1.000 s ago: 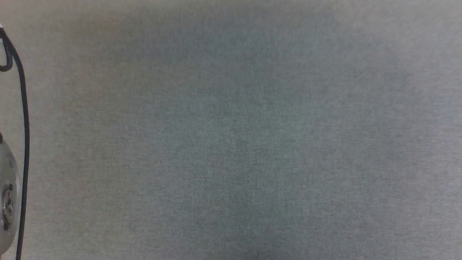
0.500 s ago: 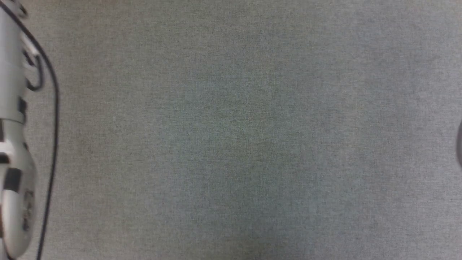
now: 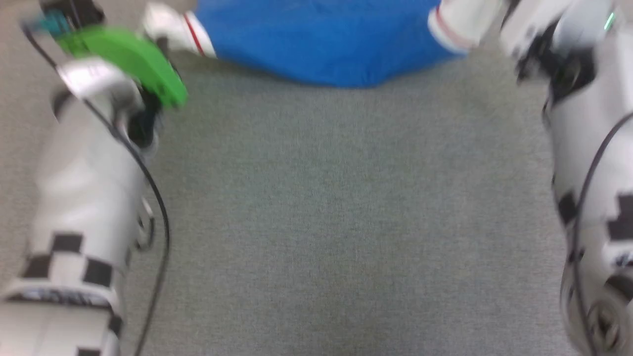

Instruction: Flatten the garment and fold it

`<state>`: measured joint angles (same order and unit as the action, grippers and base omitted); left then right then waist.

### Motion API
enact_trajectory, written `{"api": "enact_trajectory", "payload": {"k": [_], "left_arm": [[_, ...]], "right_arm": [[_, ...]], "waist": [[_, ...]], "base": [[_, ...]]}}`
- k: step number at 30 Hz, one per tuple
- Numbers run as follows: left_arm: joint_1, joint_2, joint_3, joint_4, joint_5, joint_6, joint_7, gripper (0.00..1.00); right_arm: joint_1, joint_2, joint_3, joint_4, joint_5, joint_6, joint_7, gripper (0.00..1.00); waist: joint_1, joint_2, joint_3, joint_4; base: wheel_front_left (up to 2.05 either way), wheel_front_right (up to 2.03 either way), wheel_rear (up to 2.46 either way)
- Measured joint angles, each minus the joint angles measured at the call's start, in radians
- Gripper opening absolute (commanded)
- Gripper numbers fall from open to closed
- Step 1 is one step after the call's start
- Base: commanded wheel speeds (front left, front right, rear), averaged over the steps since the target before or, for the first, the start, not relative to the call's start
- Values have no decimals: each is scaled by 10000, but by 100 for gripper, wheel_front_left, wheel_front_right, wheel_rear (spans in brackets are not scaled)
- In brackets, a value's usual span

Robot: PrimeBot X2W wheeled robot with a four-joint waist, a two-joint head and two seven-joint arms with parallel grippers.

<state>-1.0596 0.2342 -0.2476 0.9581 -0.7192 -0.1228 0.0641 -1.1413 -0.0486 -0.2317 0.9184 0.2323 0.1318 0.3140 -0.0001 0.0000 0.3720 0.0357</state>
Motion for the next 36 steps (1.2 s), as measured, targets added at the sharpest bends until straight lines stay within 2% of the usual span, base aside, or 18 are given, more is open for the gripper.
{"api": "enact_trajectory", "payload": {"k": [6,12,13,19,24,32,36], "left_arm": [[2043,-157,-472,-401,-69,-8,-472,0],[3876,-184,-826,-1028,-61,4,-531,0],[4486,-151,-947,-1327,-2,81,-527,0],[5969,46,-1198,-2602,111,514,-351,0],[7414,389,-1126,-3946,-33,1081,157,0],[9847,1041,-823,-6449,-330,2255,1114,0],[10724,1271,-794,-7269,-556,2786,1634,0]], "right_arm": [[2658,-75,1114,-1407,777,0,242,0],[5211,-514,1954,-3166,1361,0,899,0],[5994,-704,2054,-3862,1498,0,1204,0],[7909,-924,2017,-5534,1741,0,2194,0],[9507,-915,1620,-6842,1952,2,3260,0],[11533,-736,625,-8788,2061,0,4759,0],[12216,-700,596,-9494,1977,0,5660,0]], "waist": [[0,0,-1085,18],[-1,0,-2074,64],[-1,0,-2409,86],[-1,0,-3211,151],[-1,0,-3753,201],[-1,0,-4165,174],[-1,0,-4181,88]], "base": [[0,0,0],[0,0,0],[0,0,0],[0,0,0],[0,0,0],[0,0,0],[0,0,0]]}}
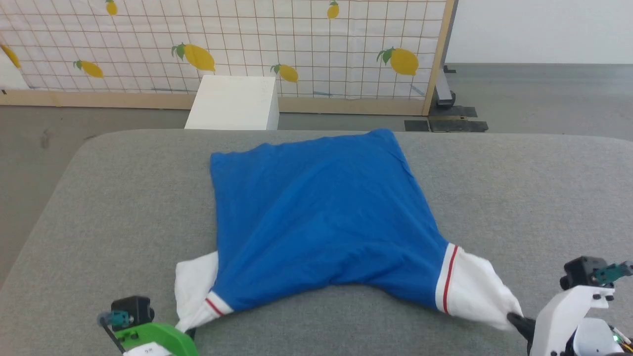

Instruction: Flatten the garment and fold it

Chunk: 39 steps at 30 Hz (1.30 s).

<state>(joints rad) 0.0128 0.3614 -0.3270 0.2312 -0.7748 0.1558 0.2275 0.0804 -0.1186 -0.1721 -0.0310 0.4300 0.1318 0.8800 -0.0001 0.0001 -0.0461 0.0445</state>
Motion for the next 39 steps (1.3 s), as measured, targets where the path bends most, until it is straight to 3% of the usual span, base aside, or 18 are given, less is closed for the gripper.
{"api": "enact_trajectory", "payload": {"k": [6,13,23,29,30,31,39], "left_arm": [[440,527,-268,-445,119,566,991,0],[365,673,-594,-278,456,667,1513,0],[-33,535,-566,-58,414,650,1394,0],[-135,453,-514,-4,349,568,1227,0],[-136,445,-495,-2,347,568,1198,0],[-136,433,-476,4,336,568,1149,0],[-116,418,-439,-79,253,583,1055,0]], "right_arm": [[216,-399,598,-637,-591,2,1279,0],[-755,-876,2029,52,-1384,2,2591,0],[-1867,-825,2830,2199,-1973,2,2654,0],[-1989,-721,2842,2840,-2098,2,2637,0],[-2020,-702,2828,2847,-2092,2,2548,21],[-2029,-683,2800,2861,-2082,2,2485,100],[-2078,-512,1875,2238,-1346,2,1542,100]], "waist": [[0,0,70,-147],[0,0,260,-261],[1,0,654,-98],[1,0,782,-22],[1,0,784,-37],[1,0,775,-51],[1,0,536,-169]], "base": [[0,0,0],[0,0,0],[0,0,0],[0,0,0],[0,0,0],[0,0,0],[0,0,0]]}}
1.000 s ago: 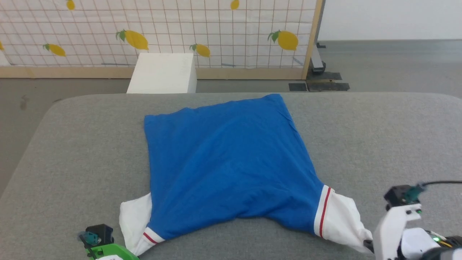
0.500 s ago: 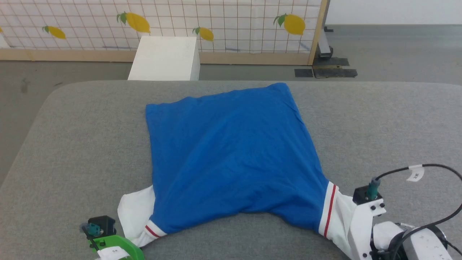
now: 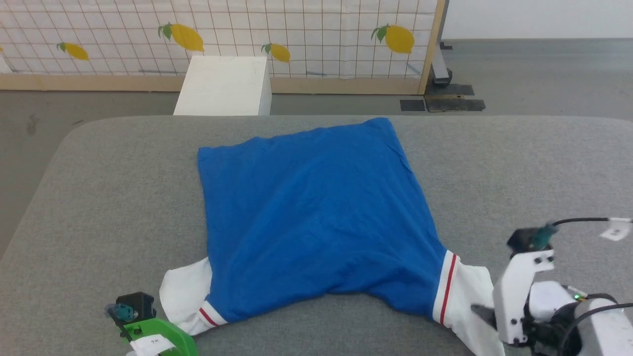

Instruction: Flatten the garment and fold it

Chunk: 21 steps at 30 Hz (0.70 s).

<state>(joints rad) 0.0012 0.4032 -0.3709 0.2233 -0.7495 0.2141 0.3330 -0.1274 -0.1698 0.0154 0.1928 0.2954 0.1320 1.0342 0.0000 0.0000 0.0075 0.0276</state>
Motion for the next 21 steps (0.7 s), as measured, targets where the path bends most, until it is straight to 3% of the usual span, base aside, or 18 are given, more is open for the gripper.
{"api": "enact_trajectory", "payload": {"k": [4,10,16,21], "left_arm": [[75,0,23,-119,-4,77,-2,0],[236,13,58,-334,-134,171,-12,0],[397,17,128,-470,-265,261,-96,0],[441,12,288,-660,-295,343,-284,0]], "right_arm": [[-15,165,-796,-844,314,-2,-803,100],[-172,529,-1827,-1871,479,-2,-2859,100],[-148,755,-2184,-2263,671,-2,-4872,100],[-120,848,-2157,-2186,759,-2,-5785,100]], "waist": [[0,0,-182,-30],[0,0,-374,-93],[0,0,-415,-153],[0,0,-343,-182]], "base": [[0,0,0],[0,0,0],[0,0,0],[0,0,0]]}}
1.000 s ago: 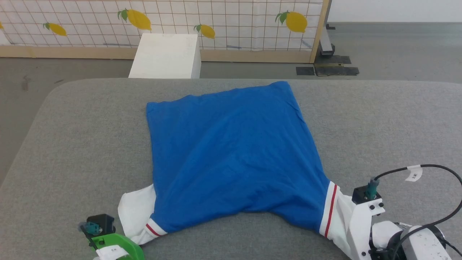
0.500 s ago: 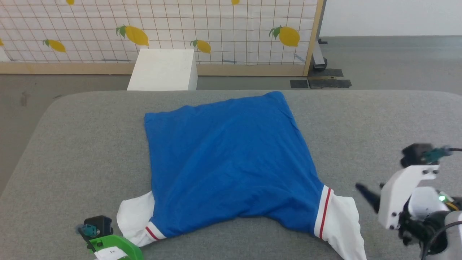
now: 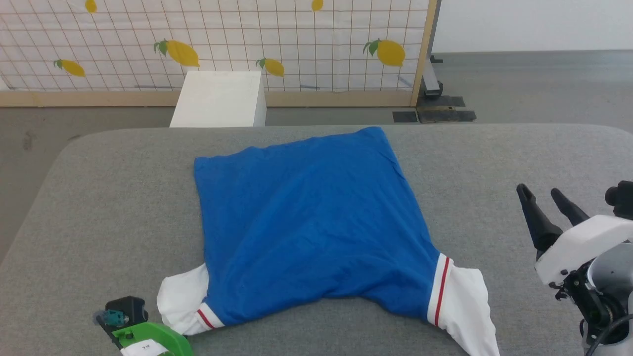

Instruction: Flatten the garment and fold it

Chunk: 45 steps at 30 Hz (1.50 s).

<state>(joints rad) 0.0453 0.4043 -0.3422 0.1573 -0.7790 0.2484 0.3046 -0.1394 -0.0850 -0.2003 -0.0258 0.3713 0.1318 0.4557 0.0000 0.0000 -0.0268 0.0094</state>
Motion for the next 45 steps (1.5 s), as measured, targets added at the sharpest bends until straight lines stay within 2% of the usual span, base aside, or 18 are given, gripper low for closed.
{"api": "enact_trajectory", "payload": {"k": [7,18,24,32,36,45], "left_arm": [[-75,4,29,-380,4,8,-111,0],[-930,-12,-44,-1296,104,-107,-293,0],[-1408,-84,-59,-1824,140,-244,-518,0],[-1539,-291,-221,-2698,174,-362,-805,0],[-1545,-330,-253,-3147,224,-407,-951,0],[-1728,-479,-328,-4096,431,-453,-1139,0]], "right_arm": [[-503,21,61,610,-188,0,-531,100],[-4172,-90,339,2573,-1269,0,-322,100],[-6493,-336,502,3724,-2061,0,642,100],[-8898,-662,591,5183,-3317,0,2778,100],[-9719,-729,642,5507,-3885,0,3827,100],[-10754,-970,972,5578,-4612,0,5425,100]], "waist": [[0,0,409,77],[2,0,1765,525],[2,0,2743,929],[3,0,4130,1585],[3,0,4817,1906],[2,0,6240,2502]], "base": [[0,0,0],[0,0,0],[0,0,0],[0,0,0],[0,0,0],[0,0,0]]}}
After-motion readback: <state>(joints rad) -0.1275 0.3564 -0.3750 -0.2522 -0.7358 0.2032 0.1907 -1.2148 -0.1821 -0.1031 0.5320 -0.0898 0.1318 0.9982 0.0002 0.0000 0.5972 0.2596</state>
